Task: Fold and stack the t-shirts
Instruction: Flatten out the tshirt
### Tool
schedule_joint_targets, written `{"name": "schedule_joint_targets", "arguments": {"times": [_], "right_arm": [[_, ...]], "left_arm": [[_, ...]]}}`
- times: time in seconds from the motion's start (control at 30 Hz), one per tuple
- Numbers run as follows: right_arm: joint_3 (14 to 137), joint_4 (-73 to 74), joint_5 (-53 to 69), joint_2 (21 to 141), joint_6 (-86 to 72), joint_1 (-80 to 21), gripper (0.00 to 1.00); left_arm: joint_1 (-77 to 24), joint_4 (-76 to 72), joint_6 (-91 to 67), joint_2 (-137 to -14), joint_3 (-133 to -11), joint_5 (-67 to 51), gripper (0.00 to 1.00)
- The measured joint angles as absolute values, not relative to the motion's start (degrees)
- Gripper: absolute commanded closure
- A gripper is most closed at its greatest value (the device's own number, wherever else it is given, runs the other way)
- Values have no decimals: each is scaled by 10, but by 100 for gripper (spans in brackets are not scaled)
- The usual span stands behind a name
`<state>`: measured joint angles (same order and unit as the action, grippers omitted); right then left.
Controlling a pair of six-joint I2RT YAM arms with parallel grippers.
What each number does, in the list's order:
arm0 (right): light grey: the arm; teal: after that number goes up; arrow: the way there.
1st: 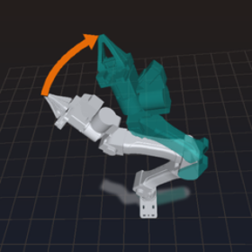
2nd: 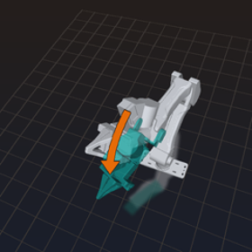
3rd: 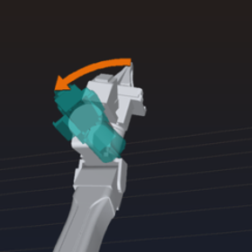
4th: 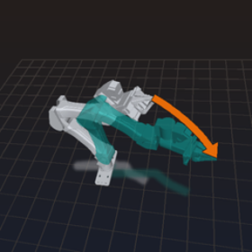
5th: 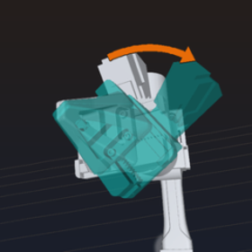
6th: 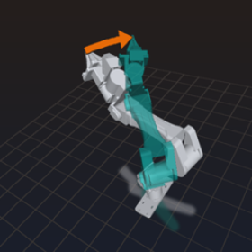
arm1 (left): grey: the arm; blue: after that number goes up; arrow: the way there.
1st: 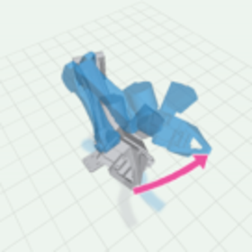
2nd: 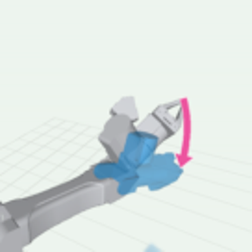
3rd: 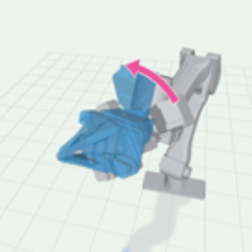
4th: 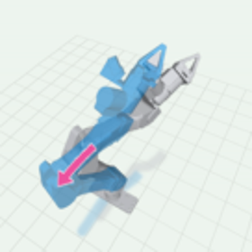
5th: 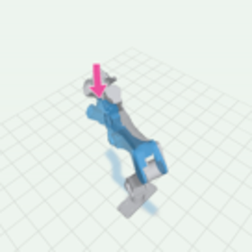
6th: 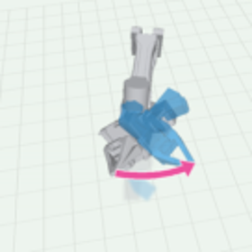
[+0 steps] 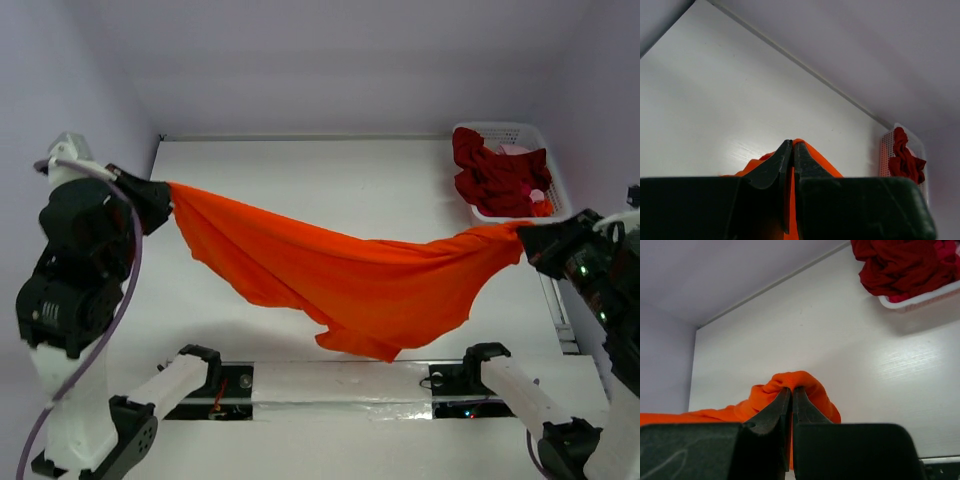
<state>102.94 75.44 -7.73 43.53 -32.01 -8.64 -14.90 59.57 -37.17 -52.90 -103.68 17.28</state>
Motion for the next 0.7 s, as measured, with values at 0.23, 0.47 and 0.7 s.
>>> {"name": "schedule_joint_targets", "arguments": {"times": [0.23,0.47,0.7], "right_arm": [[1011,635,-43,579,-328,-86,100],[1018,510,-41,794,-317,-86,100],[1052,449,-18,955,-325,-86,100]], "left_arm": [[-149,506,-358,-683,-1031,150,100],[-117,411,-343,-867,-974,145,100],[-67,366,-342,-997,-1038,152,100]]}}
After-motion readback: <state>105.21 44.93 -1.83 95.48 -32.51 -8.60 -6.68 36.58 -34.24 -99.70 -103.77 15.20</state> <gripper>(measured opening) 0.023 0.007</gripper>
